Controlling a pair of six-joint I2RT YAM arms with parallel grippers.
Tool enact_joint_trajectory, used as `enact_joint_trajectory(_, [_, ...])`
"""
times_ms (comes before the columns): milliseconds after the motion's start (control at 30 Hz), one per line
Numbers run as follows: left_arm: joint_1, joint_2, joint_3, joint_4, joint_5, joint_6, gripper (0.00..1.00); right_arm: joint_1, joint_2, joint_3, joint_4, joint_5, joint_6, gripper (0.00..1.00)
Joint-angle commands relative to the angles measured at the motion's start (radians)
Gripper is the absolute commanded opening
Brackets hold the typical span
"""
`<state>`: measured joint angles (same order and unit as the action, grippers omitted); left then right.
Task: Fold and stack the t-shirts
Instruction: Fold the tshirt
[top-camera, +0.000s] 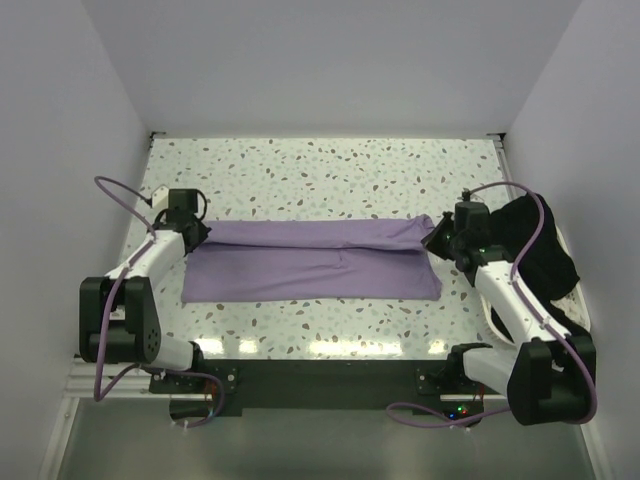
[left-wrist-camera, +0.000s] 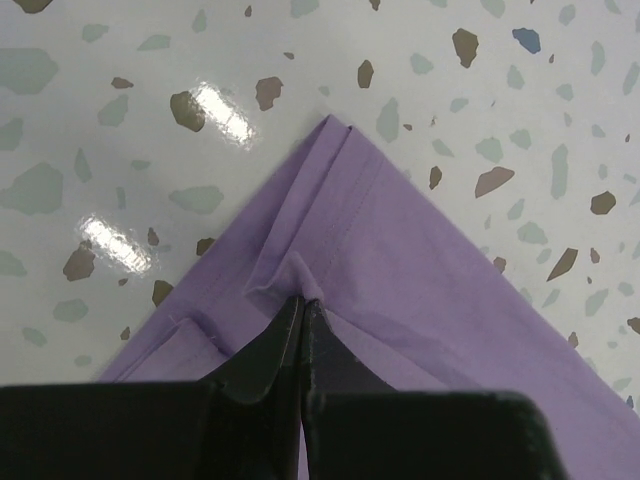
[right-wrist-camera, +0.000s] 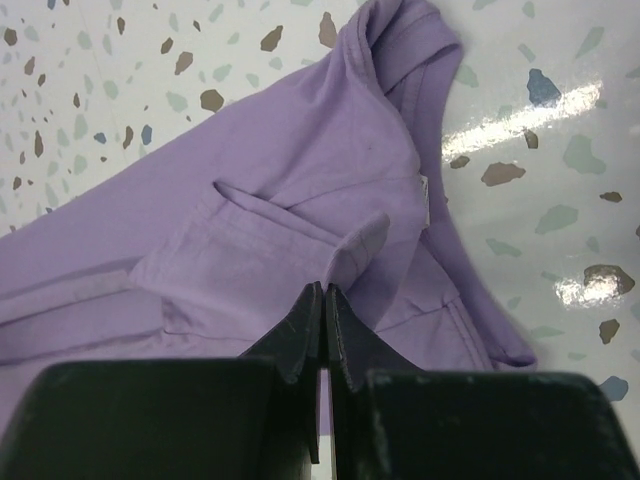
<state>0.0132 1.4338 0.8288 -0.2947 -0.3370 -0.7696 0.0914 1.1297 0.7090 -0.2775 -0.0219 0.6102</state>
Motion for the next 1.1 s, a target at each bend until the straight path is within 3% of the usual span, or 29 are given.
enact_joint_trajectory(0, [0.01, -0.033, -0.023, 0.06, -0.027, -0.031, 0.0, 0.004, -0.033, -0.022, 0.008, -0.015, 0.002, 0.0])
enact_joint_trajectory(1067, [0.01, -0.122, -0.115, 0.08, -0.028, -0.043, 0.04, 0.004, -0.097, -0.055, -0.02, -0.019, -0.015, 0.0])
